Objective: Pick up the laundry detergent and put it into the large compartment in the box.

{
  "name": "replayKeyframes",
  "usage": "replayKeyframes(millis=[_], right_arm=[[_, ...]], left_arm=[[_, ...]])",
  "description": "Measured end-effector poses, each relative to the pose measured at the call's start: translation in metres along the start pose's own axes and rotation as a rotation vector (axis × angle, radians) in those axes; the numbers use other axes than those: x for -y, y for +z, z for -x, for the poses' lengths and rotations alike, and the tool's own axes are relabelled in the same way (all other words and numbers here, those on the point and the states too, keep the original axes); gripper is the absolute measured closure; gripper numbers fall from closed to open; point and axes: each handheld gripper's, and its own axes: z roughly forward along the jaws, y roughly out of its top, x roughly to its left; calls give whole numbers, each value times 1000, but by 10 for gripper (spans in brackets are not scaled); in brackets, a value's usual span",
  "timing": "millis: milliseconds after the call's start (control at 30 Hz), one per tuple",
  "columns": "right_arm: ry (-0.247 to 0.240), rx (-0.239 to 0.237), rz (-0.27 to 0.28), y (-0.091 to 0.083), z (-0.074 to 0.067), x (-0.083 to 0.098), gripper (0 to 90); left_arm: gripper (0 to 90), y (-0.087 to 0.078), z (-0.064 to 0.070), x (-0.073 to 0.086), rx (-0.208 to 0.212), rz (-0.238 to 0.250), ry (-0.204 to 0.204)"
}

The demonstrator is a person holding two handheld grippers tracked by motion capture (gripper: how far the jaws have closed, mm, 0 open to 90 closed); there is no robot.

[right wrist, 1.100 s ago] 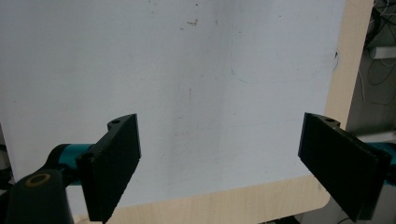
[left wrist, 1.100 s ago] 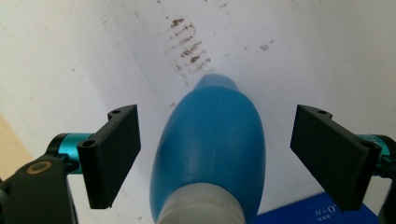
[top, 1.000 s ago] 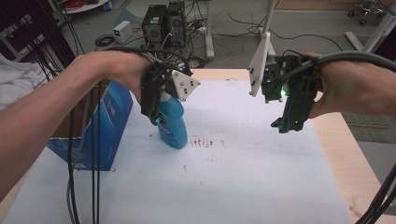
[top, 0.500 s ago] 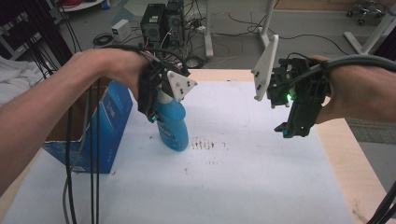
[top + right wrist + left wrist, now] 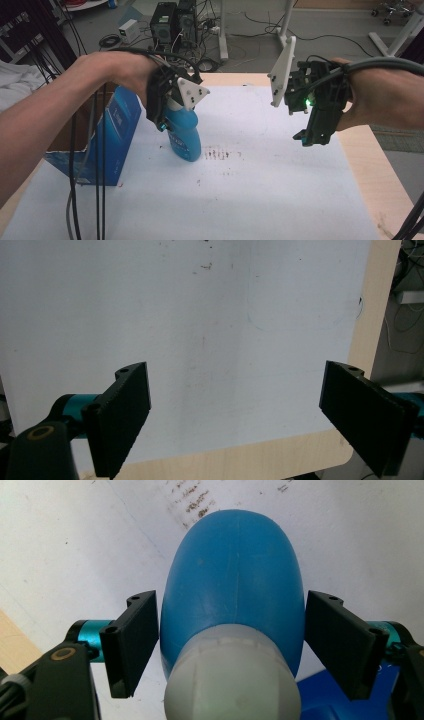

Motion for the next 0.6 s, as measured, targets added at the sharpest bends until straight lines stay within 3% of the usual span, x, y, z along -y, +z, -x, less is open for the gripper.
replayKeyframes(millis=[367, 600], right_arm=[[-3, 0, -11, 2, 1, 0, 122], [4, -5, -13, 2, 2, 1, 122]], left_arm=[[269, 0, -1, -1, 2, -22, 11], [285, -1, 0, -2, 6, -10, -1]])
